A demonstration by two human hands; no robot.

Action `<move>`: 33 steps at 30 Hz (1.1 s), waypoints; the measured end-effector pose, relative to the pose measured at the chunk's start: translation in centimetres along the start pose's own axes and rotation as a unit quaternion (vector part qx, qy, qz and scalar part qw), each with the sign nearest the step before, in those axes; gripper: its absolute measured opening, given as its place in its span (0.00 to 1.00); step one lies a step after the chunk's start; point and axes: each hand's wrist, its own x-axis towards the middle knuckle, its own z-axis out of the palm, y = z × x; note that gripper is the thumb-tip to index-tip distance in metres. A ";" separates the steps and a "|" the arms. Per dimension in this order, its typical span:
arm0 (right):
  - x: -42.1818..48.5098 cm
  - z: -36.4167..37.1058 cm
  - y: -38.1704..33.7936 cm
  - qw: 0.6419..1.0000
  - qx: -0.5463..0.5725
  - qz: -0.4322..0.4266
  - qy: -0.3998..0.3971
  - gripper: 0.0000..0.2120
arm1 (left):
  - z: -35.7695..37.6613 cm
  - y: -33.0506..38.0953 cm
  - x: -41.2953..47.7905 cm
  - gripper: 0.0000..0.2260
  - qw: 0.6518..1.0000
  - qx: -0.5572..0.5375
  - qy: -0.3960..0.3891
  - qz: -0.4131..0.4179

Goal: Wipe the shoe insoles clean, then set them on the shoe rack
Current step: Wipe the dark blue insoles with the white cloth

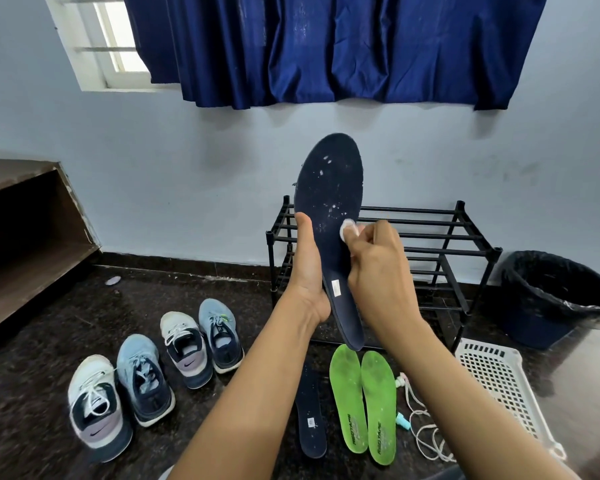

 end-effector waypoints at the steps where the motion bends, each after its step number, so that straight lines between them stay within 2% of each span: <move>1: -0.5 0.3 -0.3 1.000 0.002 -0.004 -0.004 0.11 | 0.0 0.1 0.0 0.38 1.000 -0.005 0.005 -0.004; 5: 0.3 -0.1 -0.1 0.998 -0.037 -0.044 0.011 0.08 | -0.1 0.2 0.0 0.37 1.000 -0.004 0.006 0.009; 8: 0.5 -0.1 0.2 1.000 0.004 -0.012 0.017 0.13 | 0.3 0.0 -0.2 0.36 1.000 0.006 0.015 0.002; 10: -0.9 0.8 0.0 1.000 0.016 0.007 -0.019 0.14 | 0.1 0.2 -0.3 0.37 1.000 0.010 0.027 -0.005; 13: -1.9 1.5 -0.7 0.996 -0.033 -0.074 -0.026 0.13 | -0.2 0.9 -0.1 0.37 0.999 0.008 0.044 0.019; 14: -1.3 1.3 -0.6 0.996 -0.038 -0.084 -0.016 0.13 | -0.1 1.0 -0.2 0.37 0.999 0.008 0.041 0.023; 17: 0.3 0.8 -0.4 0.999 0.003 -0.032 -0.001 0.16 | 0.1 0.7 -0.5 0.37 0.999 0.025 0.032 0.017; 21: -2.0 1.6 -1.0 0.993 -0.035 -0.109 -0.035 0.13 | -0.4 0.7 -0.5 0.39 0.998 0.036 0.049 0.023; 27: -0.8 1.2 -1.1 0.994 0.055 -0.094 -0.005 0.16 | -0.4 0.8 -0.1 0.43 0.998 0.027 0.042 0.030; 33: -0.4 1.5 -1.1 0.992 0.052 -0.111 -0.013 0.15 | -0.7 0.5 0.4 0.42 0.999 0.024 0.029 0.018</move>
